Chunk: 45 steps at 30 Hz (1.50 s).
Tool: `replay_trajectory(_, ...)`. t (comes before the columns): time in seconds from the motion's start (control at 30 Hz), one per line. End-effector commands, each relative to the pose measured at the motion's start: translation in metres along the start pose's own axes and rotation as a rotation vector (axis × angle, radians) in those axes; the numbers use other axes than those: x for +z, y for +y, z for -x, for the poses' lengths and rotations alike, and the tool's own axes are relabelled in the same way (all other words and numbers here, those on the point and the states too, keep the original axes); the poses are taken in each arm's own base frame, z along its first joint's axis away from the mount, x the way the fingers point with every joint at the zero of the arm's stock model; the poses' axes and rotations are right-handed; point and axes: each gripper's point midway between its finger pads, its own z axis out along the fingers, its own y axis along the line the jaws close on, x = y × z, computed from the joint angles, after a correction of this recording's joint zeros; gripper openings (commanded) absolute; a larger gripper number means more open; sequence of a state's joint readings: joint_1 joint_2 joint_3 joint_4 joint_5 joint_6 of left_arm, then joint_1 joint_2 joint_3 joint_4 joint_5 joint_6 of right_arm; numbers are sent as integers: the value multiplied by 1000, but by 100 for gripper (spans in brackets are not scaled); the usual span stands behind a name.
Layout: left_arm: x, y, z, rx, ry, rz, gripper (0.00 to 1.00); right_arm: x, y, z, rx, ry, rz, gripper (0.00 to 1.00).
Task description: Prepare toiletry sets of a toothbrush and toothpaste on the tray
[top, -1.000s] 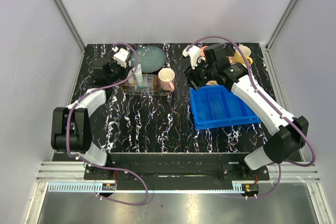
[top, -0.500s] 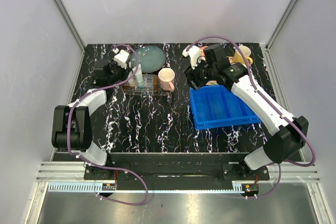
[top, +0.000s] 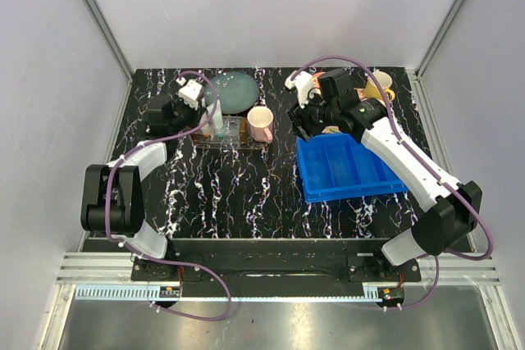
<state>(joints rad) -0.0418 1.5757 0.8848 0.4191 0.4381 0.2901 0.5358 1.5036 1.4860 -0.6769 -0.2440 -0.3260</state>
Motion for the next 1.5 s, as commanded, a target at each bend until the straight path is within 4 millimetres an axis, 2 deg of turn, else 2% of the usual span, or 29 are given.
replay_trajectory(0.0, 1, 5, 19, 50, -84, 3, 0, -6, -6, 10, -14, -41, -26, 59)
replay_trajectory(0.13, 2, 4, 16, 46, -77, -4, 0, -6, -5, 10, -15, -43, -26, 59)
replay_trajectory(0.27, 3, 4, 15, 43, -74, -4, 5, -7, -6, 11, -17, -44, -27, 59)
replay_trajectory(0.37, 3, 4, 15, 43, -71, -4, 13, -7, -6, 11, -16, -44, -29, 59)
replay_trajectory(0.63, 3, 6, 16, 41, -59, 0, 41, -7, -6, 11, -17, -44, -26, 59)
replay_trajectory(0.87, 0, 8, 21, 49, -61, 7, 58, -7, -6, 11, -16, -44, -27, 59)
replay_trajectory(1.0, -2, 10, 25, 63, -59, 18, 62, -8, -6, 12, -15, -46, -26, 59)
replay_trajectory(1.47, -18, 21, 39, 97, -63, 57, 63, -10, -5, 11, -15, -49, -27, 59)
